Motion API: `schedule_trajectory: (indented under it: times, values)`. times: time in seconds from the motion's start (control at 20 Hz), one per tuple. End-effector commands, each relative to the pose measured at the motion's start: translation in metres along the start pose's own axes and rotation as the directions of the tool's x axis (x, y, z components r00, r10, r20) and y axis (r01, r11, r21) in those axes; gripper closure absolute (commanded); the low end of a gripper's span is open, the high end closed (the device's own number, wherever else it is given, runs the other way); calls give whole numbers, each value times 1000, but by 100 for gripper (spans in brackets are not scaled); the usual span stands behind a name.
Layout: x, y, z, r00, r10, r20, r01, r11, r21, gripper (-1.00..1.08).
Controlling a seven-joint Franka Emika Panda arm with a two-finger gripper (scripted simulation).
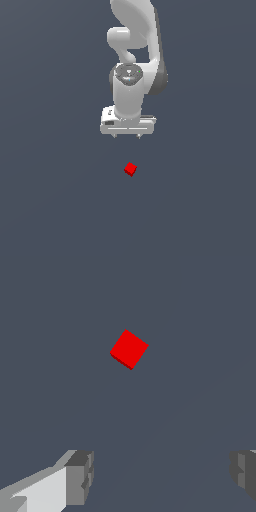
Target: Pick up the red cube and move it to a goal position.
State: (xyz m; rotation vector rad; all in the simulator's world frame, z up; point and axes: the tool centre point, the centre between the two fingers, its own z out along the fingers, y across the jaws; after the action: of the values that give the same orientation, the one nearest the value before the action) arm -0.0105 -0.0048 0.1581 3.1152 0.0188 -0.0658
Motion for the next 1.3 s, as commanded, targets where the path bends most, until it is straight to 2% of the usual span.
schedule_trajectory:
  times: [0.0, 0.4, 0.75, 1.0, 1.25]
  values:
    - [0, 0, 0, 1000, 0, 0, 0, 1000, 0, -92]
    - [6, -3, 10, 999, 42, -2, -42, 999, 2, -92]
    - [21, -10, 34, 989, 149, -7, -149, 989, 9, -92]
    - [40, -16, 62, 963, 268, -13, -268, 963, 17, -92]
    - [62, -20, 91, 919, 394, -17, -393, 919, 28, -92]
